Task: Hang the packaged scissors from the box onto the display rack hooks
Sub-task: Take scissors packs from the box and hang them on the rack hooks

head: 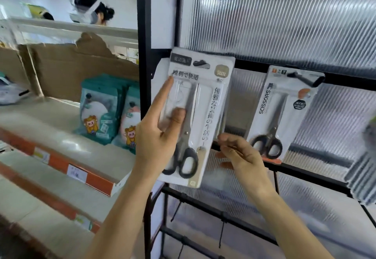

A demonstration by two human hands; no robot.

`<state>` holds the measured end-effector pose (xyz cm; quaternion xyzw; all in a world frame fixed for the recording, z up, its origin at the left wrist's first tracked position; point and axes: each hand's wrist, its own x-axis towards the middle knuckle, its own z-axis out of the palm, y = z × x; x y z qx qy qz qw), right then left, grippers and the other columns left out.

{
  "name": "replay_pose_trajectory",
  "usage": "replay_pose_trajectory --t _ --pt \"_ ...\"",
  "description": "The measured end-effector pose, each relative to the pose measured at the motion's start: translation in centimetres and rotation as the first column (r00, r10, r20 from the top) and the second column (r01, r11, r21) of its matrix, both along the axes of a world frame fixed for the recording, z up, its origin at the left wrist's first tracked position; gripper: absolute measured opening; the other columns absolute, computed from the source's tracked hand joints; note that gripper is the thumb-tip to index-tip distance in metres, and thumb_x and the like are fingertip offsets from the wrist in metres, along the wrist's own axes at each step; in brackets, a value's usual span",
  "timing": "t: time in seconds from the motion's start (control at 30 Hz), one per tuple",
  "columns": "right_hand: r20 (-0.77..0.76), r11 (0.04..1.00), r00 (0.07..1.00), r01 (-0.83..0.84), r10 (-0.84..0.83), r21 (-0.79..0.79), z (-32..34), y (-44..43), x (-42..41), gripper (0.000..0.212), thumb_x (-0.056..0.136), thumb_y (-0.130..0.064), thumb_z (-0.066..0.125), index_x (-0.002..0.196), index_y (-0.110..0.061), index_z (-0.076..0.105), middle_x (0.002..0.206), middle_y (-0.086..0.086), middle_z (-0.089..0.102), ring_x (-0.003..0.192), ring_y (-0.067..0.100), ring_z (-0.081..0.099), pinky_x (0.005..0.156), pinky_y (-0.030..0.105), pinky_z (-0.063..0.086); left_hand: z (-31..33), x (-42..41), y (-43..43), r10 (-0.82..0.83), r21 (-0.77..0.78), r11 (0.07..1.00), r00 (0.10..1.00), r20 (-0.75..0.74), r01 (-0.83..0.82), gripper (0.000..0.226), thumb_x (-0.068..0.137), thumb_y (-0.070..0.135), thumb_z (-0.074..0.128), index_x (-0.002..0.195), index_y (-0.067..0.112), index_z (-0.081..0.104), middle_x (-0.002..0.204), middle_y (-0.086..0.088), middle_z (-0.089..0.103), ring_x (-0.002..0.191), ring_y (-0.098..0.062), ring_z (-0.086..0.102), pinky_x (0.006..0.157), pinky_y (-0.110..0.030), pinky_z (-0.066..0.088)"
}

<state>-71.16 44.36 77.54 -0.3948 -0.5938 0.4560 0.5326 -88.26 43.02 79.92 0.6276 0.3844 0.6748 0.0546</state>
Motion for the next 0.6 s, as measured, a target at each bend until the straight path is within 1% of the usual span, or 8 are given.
replay_pose_trajectory --t 0.13,0.23,0.27,0.37,0.4,0.5,0.57,0.6 --pt "0.007 1.0 1.0 0.014 -0.014 -0.015 -0.4 -0.2 -0.8 0.023 0.092 -0.003 0.049 0.092 -0.02 0.063 0.092 0.0 0.063 0.077 0.013 0.06 0.058 0.014 0.05 0.0 -1.1 -0.2 0.002 -0.002 1.0 0.999 0.034 -0.002 0.054 0.091 0.025 0.05 0.137 0.043 0.03 0.134 0.041 0.034 0.058 0.012 0.05 0.058 -0.003 0.041" --pt "0.016 1.0 1.0 0.02 -0.02 -0.019 -0.6 -0.4 -1.5 0.021 0.093 -0.005 0.049 0.091 -0.02 0.064 0.091 0.0 0.064 0.076 0.012 0.06 0.058 0.013 0.049 0.1 -1.5 -0.1 0.003 -0.034 0.999 1.0 -0.001 -0.003 0.055 0.092 0.022 0.051 0.137 0.041 0.027 0.117 0.056 0.034 0.053 0.014 0.043 0.058 -0.002 0.038" --pt "0.01 0.999 1.0 0.024 -0.024 -0.021 -0.6 -0.4 -1.7 0.022 0.092 -0.006 0.049 0.09 -0.021 0.064 0.09 -0.001 0.064 0.075 0.011 0.06 0.058 0.014 0.049 0.1 -1.6 0.0 -0.007 -0.037 0.999 1.0 -0.008 0.006 0.053 0.092 0.021 0.051 0.136 0.039 0.027 0.114 0.058 0.034 0.054 0.012 0.045 0.058 0.0 0.036" --pt "0.009 0.999 0.999 0.041 -0.041 -0.025 -0.9 -0.5 -2.2 0.023 0.092 -0.006 0.05 0.086 -0.023 0.064 0.085 -0.003 0.064 0.074 0.01 0.06 0.059 0.016 0.05 0.6 -1.6 0.2 -0.011 -0.028 1.0 1.0 0.012 0.012 0.053 0.093 0.019 0.051 0.136 0.034 0.025 0.108 0.06 0.037 0.06 -0.016 0.047 0.058 0.001 0.036" --pt "0.014 0.999 0.999 0.045 -0.044 -0.023 -0.9 -0.6 -2.3 0.023 0.092 -0.006 0.05 0.086 -0.023 0.064 0.084 -0.003 0.064 0.073 0.011 0.06 0.059 0.016 0.051 0.7 -1.6 0.5 -0.013 -0.037 0.999 0.999 0.03 0.014 0.054 0.092 0.017 0.052 0.137 0.03 0.024 0.104 0.06 0.04 0.058 -0.008 0.046 0.058 0.003 0.035" --pt "0.014 0.999 0.999 0.05 -0.05 -0.014 -0.9 -0.6 -2.5 0.024 0.092 -0.006 0.05 0.085 -0.024 0.064 0.084 -0.003 0.064 0.075 0.012 0.059 0.06 0.017 0.052 0.9 -1.4 2.2 -0.042 -0.076 0.996 0.998 0.044 0.045 0.056 0.09 0.02 0.054 0.14 0.026 0.029 0.111 0.034 0.059 0.048 0.012 0.044 0.049 0.0 0.035" --pt "0.03 0.998 0.997 0.065 -0.065 -0.005 -0.8 -0.5 -2.4 0.024 0.092 -0.004 0.05 0.086 -0.024 0.064 0.086 -0.004 0.063 0.077 0.012 0.059 0.061 0.017 0.051 0.9 -1.3 4.1 -0.058 -0.093 0.994 0.997 0.04 0.062 0.056 0.089 0.032 0.052 0.14 0.03 0.031 0.105 0.014 0.065 0.045 0.005 0.044 0.048 -0.01 0.04" --pt "0.052 0.997 0.995 0.082 -0.082 0.006 -0.7 -0.3 -2.2 0.024 0.092 -0.004 0.05 0.087 -0.024 0.063 0.087 -0.005 0.063 0.078 0.012 0.059 0.063 0.017 0.051 0.9 -1.2 5.1 -0.033 -0.1 0.994 0.999 0.01 0.034 0.056 0.088 0.037 0.05 0.141 0.031 0.032 0.086 0.008 0.064 0.044 -0.002 0.041 0.047 -0.024 0.045"
